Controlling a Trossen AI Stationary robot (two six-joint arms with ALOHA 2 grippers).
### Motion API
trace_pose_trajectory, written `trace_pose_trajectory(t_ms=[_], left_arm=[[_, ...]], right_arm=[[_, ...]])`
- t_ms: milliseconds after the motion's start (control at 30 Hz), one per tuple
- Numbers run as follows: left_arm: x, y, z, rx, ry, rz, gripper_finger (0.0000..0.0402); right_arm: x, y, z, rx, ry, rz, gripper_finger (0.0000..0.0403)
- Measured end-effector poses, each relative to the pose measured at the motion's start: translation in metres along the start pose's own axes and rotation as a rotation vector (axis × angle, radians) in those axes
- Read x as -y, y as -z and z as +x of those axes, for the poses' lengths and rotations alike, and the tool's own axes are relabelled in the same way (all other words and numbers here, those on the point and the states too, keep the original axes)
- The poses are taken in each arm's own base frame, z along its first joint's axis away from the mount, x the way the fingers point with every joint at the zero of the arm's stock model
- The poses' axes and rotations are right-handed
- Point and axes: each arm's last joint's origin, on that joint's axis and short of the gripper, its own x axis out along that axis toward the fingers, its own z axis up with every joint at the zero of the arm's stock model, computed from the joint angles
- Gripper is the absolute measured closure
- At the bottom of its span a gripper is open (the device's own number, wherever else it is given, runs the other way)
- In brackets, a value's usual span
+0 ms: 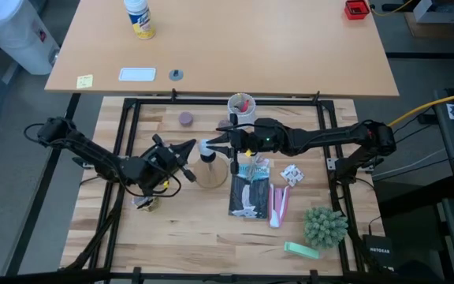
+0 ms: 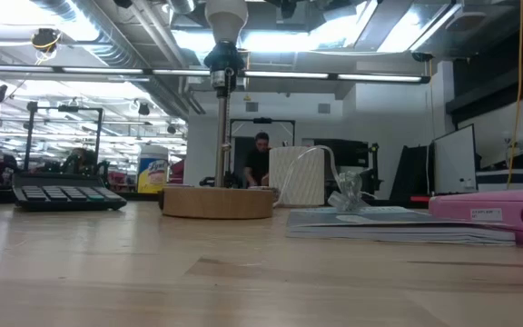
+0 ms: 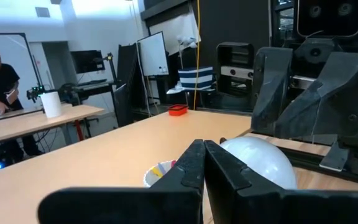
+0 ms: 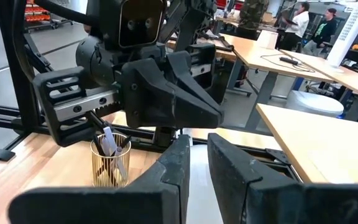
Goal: Screw lightbulb
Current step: Insert the lightbulb into the lamp
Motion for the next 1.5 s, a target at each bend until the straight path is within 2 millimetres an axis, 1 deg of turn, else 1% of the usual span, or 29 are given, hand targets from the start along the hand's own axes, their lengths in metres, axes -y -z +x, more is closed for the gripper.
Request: trace_pose_trajectory(t_ms=[100,200,333,467,567,633,833,1000,1167,1500], left_arm=[[0.000,0.000,0.000,0.000,0.000,0.000,0.0400],[0.001,0.000,-0.002,0.001,0.009,-0.002,0.0400],[0.004,-0.004,-0.010,0.016,0.040,-0.020,0.0400],[0.007,-0.009,-0.018,0.046,0.102,-0.042,0.0400],[0.010,-0.008,-0.022,0.060,0.179,-0.064,0.0400],[0.013,-0.005,-0.021,0.053,0.222,-0.069,0.0400],[0.016,0.010,-0.018,-0.033,0.248,-0.082,0.0400],[0.016,0.016,-0.016,-0.071,0.246,-0.092,0.0400],[0.014,0.016,-0.014,-0.073,0.202,-0.081,0.0400],[0.012,0.017,-0.014,-0.082,0.119,-0.071,0.0400]], right_arm=[[0.000,0.000,0.000,0.000,0.005,-0.005,0.0341],[0.002,-0.001,0.000,-0.005,0.052,-0.041,0.0341],[0.003,-0.005,-0.003,0.006,0.085,-0.071,0.0341],[0.005,-0.013,-0.009,0.027,0.100,-0.102,0.0341],[0.005,-0.015,-0.010,0.043,0.104,-0.112,0.0341],[0.006,-0.013,-0.009,0.033,0.105,-0.114,0.0341],[0.009,0.003,0.002,-0.022,0.104,-0.125,0.0341],[0.010,0.004,0.003,-0.026,0.105,-0.125,0.0341],[0.009,0.006,0.003,-0.048,0.098,-0.121,0.0341],[0.007,0.007,0.002,-0.060,0.010,-0.029,0.0341]])
